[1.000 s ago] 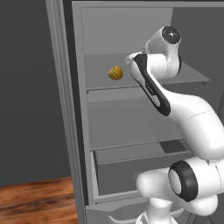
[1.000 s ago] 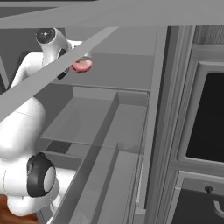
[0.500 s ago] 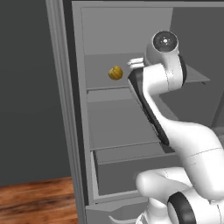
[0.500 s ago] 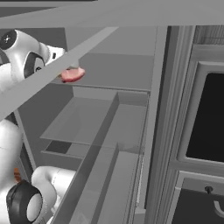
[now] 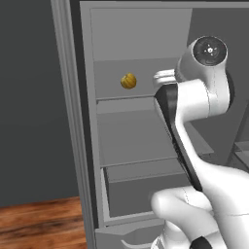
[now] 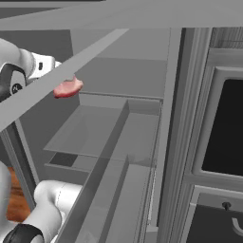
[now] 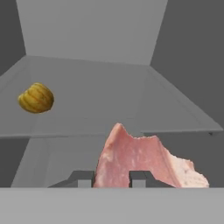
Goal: Open the fridge, remove the kiwi, squash, and steak, and place them on any counter.
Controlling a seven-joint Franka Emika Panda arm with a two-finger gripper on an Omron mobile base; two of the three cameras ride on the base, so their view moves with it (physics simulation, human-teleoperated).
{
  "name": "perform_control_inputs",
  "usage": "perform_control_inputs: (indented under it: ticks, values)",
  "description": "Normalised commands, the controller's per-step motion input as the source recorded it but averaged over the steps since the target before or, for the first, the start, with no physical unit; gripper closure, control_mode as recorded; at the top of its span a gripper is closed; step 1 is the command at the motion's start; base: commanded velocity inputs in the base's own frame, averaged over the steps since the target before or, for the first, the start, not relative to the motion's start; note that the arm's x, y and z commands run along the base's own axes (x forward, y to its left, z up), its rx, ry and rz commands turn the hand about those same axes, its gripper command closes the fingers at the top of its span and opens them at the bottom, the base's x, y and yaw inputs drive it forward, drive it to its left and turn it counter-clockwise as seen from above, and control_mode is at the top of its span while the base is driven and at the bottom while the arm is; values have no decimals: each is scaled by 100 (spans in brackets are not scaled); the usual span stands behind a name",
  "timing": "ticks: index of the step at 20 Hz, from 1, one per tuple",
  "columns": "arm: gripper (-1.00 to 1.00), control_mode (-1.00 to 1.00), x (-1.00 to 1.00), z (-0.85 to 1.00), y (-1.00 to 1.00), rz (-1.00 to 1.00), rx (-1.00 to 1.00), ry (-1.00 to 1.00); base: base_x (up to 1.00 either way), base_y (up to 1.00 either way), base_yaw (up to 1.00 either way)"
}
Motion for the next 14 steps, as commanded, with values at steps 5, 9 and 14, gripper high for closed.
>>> perform_control_inputs:
  ticks: [5, 9, 14]
  values:
    - [100, -100, -37, 0, 0, 0, 0, 4, 0, 0, 0]
    - [100, -100, -39, 0, 0, 0, 0, 6, 0, 0, 0]
    - [100, 100, -17, -1, 0, 0, 0, 6, 0, 0, 0]
